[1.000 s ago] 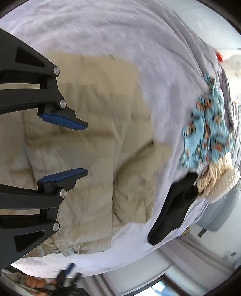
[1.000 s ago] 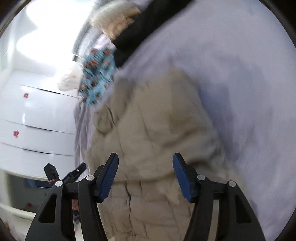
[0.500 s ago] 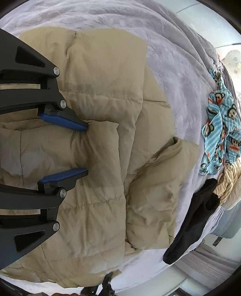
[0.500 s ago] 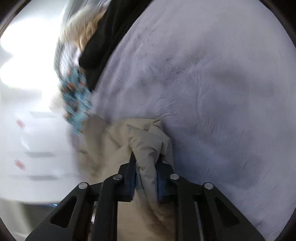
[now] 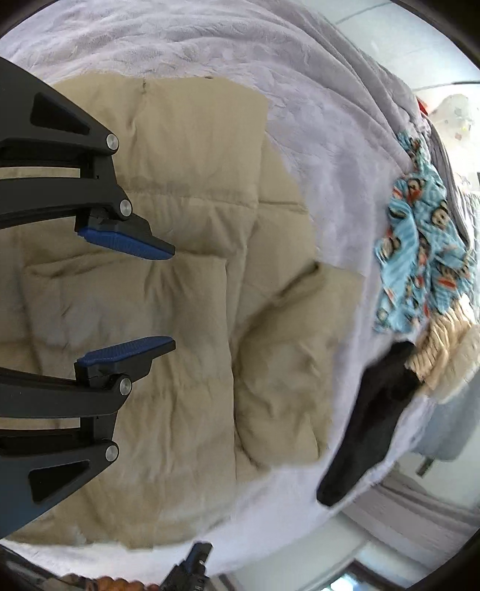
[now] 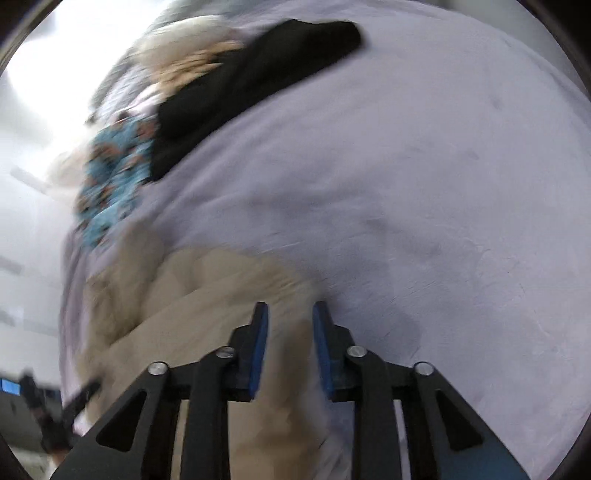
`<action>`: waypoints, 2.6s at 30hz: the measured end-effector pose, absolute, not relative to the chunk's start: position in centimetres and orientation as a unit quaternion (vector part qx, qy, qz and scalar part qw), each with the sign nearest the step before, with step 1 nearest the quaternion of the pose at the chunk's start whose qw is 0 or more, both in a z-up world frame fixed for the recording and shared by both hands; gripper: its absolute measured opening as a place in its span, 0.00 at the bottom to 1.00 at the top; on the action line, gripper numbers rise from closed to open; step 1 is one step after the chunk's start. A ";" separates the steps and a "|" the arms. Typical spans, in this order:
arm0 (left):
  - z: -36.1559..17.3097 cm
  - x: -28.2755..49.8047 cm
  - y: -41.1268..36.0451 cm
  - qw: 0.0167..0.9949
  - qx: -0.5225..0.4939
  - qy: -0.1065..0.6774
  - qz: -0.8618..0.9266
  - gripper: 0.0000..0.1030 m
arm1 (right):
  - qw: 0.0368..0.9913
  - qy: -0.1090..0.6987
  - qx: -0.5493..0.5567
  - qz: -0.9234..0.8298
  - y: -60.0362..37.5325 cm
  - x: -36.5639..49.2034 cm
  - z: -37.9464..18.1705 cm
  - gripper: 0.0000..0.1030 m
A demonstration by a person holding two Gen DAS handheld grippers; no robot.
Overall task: Fold large clothes
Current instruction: 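Fold the held side inward with the right tool and release both tools, then grasp the jacket end with the left tool while the right tool grasps beside it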
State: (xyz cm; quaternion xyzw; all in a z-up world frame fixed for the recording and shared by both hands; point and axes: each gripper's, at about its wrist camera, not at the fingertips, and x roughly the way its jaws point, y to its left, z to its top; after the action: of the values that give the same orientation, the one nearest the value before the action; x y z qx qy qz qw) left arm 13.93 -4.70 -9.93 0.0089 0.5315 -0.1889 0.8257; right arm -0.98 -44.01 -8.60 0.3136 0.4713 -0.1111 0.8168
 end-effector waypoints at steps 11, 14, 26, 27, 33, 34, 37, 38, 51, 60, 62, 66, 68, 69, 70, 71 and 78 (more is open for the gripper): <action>-14.9 11.5 -4.3 0.823 0.054 0.538 -0.172 0.49 | 0.808 0.527 0.252 -0.077 -39.8 -4.3 -13.8 0.03; -14.6 11.7 -4.3 0.823 0.050 0.541 -0.167 0.49 | 0.810 0.521 0.252 -0.093 -40.5 -5.1 -13.0 0.03; -10.7 8.7 -2.6 0.829 0.069 0.543 -0.112 0.49 | 0.794 0.516 0.284 -0.150 -40.8 -9.7 -10.5 0.11; -10.3 8.2 -2.6 0.829 0.072 0.544 -0.106 0.49 | 0.791 0.516 0.296 -0.144 -40.6 -10.3 -10.4 0.11; -9.5 5.3 -3.1 0.821 0.069 0.559 -0.091 0.49 | 0.773 0.534 0.322 -0.115 -39.0 -11.9 -10.8 0.11; -9.5 4.7 -3.3 0.820 0.068 0.562 -0.089 0.49 | 0.771 0.538 0.322 -0.108 -38.6 -12.1 -10.9 0.11; -9.3 3.0 -3.5 0.823 0.064 0.559 -0.074 0.93 | 0.768 0.544 0.326 -0.093 -37.9 -12.7 -10.9 0.11; -9.0 2.4 -3.4 0.830 0.062 0.550 -0.067 0.98 | 0.767 0.546 0.325 -0.089 -37.8 -12.9 -10.9 0.12; -7.5 -4.1 -0.9 0.810 0.053 0.582 -0.052 0.98 | 0.746 0.574 0.326 -0.084 -34.3 -17.3 -10.0 0.52; -6.7 -8.8 3.8 0.787 0.056 0.611 -0.064 0.98 | 0.742 0.564 0.348 -0.104 -28.8 -21.9 -9.0 0.75; -6.4 -9.7 5.0 0.785 0.055 0.614 -0.068 0.98 | 0.741 0.558 0.360 -0.102 -27.7 -22.8 -8.6 0.83; -6.0 -11.4 7.2 0.783 0.060 0.614 -0.080 0.98 | 0.736 0.541 0.395 -0.103 -25.7 -24.8 -8.1 0.84; -6.0 -12.1 8.2 0.780 0.060 0.617 -0.085 0.98 | 0.734 0.531 0.411 -0.103 -24.9 -25.7 -7.9 0.84; -6.0 -12.5 8.7 0.779 0.061 0.618 -0.086 0.98 | 0.733 0.528 0.416 -0.104 -24.4 -26.3 -7.8 0.84; -6.0 -12.8 9.0 0.778 0.061 0.619 -0.087 0.98 | 0.731 0.527 0.420 -0.104 -24.2 -26.6 -7.8 0.84; -5.9 -13.1 9.5 0.777 0.060 0.620 -0.087 0.98 | 0.729 0.526 0.425 -0.106 -23.8 -27.2 -7.7 0.84; -5.6 -15.1 12.4 0.779 0.034 0.623 -0.063 0.98 | 0.725 0.513 0.442 -0.126 -23.2 -29.9 -7.3 0.85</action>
State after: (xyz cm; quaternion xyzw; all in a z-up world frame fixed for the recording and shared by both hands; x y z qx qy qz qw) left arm -15.13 12.44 -5.57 0.0344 0.6227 -0.0633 0.7791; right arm -29.90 -23.18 -7.33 0.4423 0.5125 -0.1261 0.7251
